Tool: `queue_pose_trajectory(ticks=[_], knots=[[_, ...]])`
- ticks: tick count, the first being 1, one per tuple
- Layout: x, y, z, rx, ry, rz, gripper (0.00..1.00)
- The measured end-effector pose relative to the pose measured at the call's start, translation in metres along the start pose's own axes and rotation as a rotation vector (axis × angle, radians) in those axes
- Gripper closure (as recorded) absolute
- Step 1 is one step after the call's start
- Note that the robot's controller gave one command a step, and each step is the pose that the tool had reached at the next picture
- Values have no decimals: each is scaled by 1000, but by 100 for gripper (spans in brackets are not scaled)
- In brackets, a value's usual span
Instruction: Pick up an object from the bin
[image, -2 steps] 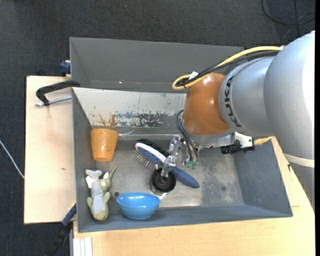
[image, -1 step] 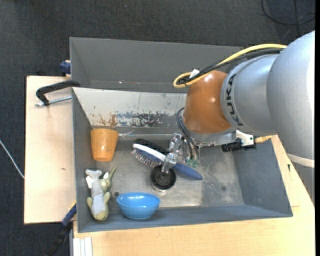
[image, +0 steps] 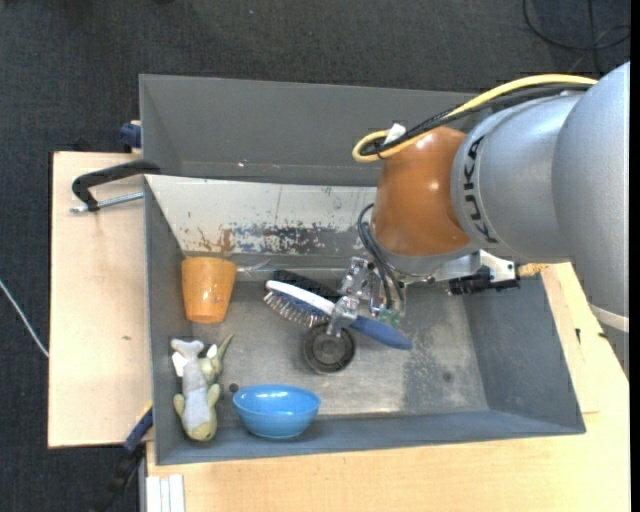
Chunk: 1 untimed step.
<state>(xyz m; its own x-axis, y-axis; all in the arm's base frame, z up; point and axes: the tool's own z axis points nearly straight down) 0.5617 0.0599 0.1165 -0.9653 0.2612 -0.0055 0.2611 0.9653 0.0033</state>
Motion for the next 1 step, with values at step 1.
queue_pose_trajectory(ticks=[1], knots=[[0, 1, -2, 1, 2, -1, 100]])
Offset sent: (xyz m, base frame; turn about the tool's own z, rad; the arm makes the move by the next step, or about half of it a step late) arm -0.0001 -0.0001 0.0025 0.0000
